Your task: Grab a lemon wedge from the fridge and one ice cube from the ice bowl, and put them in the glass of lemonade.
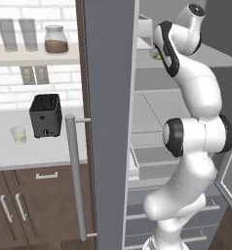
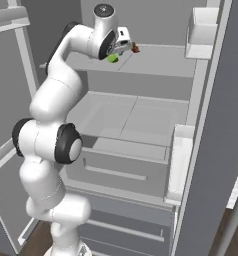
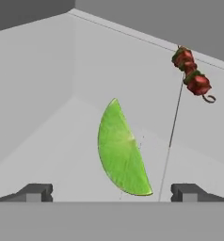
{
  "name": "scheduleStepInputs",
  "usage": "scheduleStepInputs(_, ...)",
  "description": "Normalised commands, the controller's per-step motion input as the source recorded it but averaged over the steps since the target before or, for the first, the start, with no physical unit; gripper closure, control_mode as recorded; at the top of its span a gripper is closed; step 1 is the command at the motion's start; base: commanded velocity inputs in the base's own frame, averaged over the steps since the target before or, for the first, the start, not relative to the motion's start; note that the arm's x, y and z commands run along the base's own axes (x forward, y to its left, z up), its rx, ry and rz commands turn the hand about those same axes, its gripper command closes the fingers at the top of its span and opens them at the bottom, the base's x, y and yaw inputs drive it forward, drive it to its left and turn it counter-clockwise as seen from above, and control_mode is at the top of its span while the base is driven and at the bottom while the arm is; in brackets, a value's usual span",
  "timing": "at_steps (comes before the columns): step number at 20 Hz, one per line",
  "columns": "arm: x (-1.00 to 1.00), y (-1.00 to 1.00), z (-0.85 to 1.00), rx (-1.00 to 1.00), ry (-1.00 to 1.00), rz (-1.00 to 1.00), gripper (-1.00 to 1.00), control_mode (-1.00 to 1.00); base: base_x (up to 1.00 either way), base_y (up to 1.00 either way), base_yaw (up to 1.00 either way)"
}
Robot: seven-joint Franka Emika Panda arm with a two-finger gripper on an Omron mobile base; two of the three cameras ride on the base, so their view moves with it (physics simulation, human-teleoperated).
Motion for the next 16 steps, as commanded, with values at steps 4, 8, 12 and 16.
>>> scheduleStepInputs(4, 0.64, -0.09, -0.01, 0.02, 0.00, 0.00, -1.00, -1.00, 0.00, 0.00, 0.00)
scheduleStepInputs(8, 0.63, -0.03, -0.02, 0.04, 0.05, 0.00, -1.00, -1.00, 0.00, 0.00, 0.00)
scheduleStepInputs(12, 0.04, 0.00, 0.00, 0.00, 0.12, 0.00, -1.00, -1.00, 0.00, 0.00, 0.00)
scheduleStepInputs(16, -0.05, 0.00, 0.00, 0.00, 0.11, 0.00, -1.00, -1.00, 0.00, 0.00, 0.00)
